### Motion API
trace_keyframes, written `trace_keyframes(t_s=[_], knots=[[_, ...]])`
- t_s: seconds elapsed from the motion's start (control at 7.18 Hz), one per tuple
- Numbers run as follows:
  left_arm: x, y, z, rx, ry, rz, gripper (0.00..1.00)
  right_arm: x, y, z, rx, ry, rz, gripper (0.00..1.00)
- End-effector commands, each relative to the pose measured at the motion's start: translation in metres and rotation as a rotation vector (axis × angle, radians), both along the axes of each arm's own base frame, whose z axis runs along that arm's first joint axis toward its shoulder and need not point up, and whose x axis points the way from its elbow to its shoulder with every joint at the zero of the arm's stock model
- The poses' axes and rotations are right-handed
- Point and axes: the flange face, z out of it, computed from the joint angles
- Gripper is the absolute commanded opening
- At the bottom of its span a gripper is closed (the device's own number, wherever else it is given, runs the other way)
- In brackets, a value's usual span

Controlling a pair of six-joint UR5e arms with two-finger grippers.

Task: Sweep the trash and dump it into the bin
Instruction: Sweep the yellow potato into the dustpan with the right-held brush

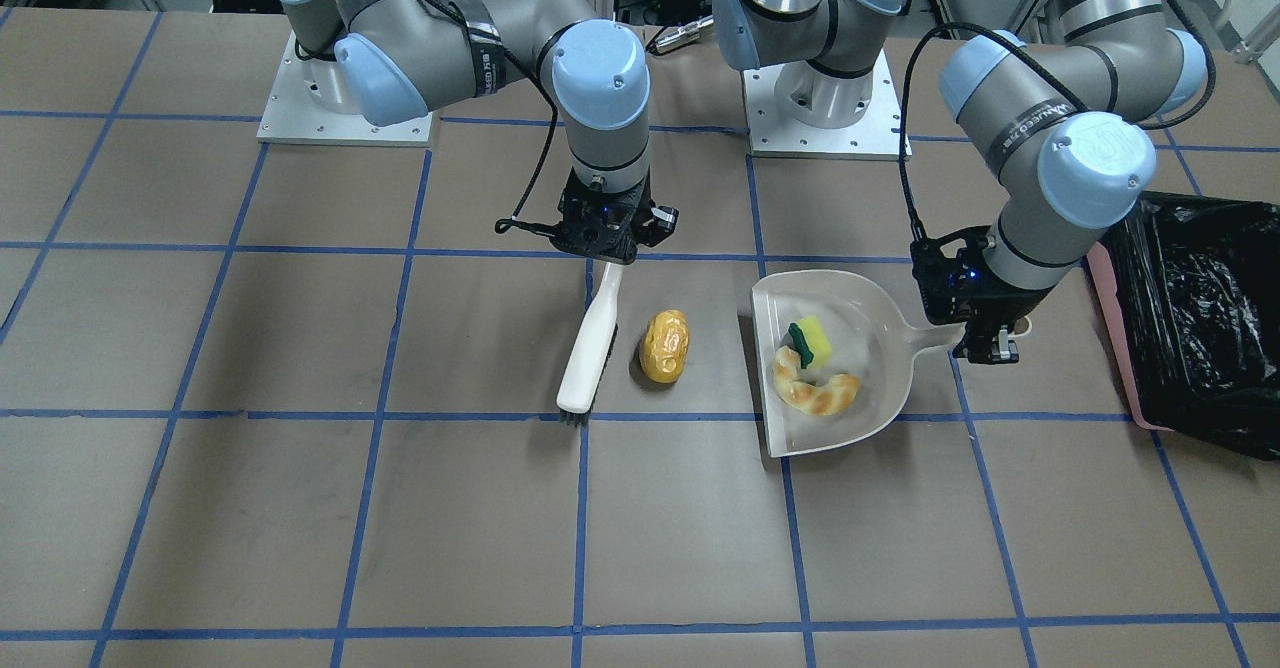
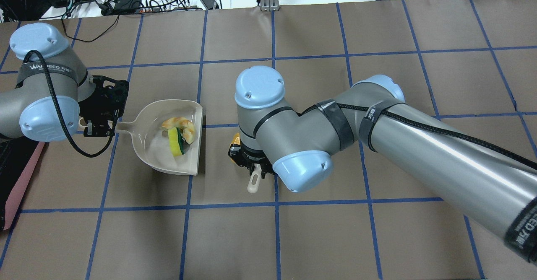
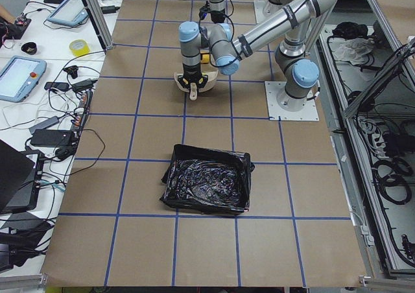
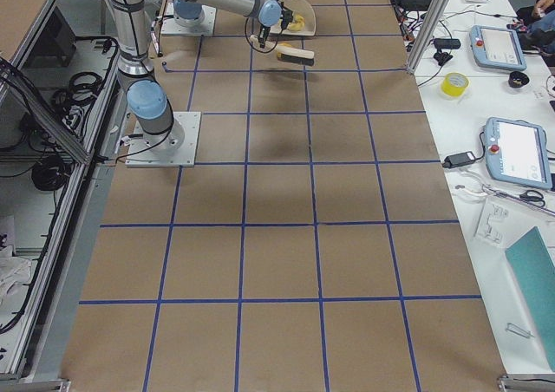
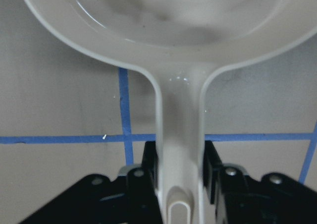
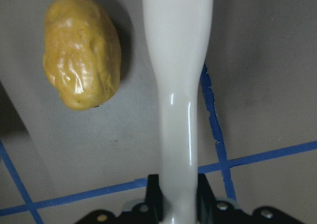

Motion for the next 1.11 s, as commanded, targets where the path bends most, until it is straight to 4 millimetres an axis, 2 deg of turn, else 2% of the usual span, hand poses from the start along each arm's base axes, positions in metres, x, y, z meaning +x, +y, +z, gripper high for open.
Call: trace_keyframes(t_s=[0.0, 0.14, 0.28, 0.7, 0.97], knots=[[-0.012, -0.011, 0.007, -0.019, -0.010, -0.017, 0.00, 0.012, 0.016, -0.017, -0.006, -0.001, 0.034, 0.00], [-0.013, -0.011, 0.005, -0.016, -0.008, -0.017, 0.00, 0.023, 0.019, -0.026, -0.015, -0.006, 0.052, 0.00], [-0.014, -0.010, 0.005, -0.013, -0.008, -0.024, 0.00, 0.024, 0.017, -0.035, -0.006, 0.003, 0.053, 0.00], [-0.017, 0.002, -0.011, 0.016, -0.002, -0.022, 0.00, 0.025, 0.017, -0.037, -0.003, 0.001, 0.052, 0.00], [-0.017, 0.001, -0.015, 0.021, -0.001, -0.016, 0.00, 0.026, 0.016, -0.038, -0.003, -0.001, 0.052, 0.00]])
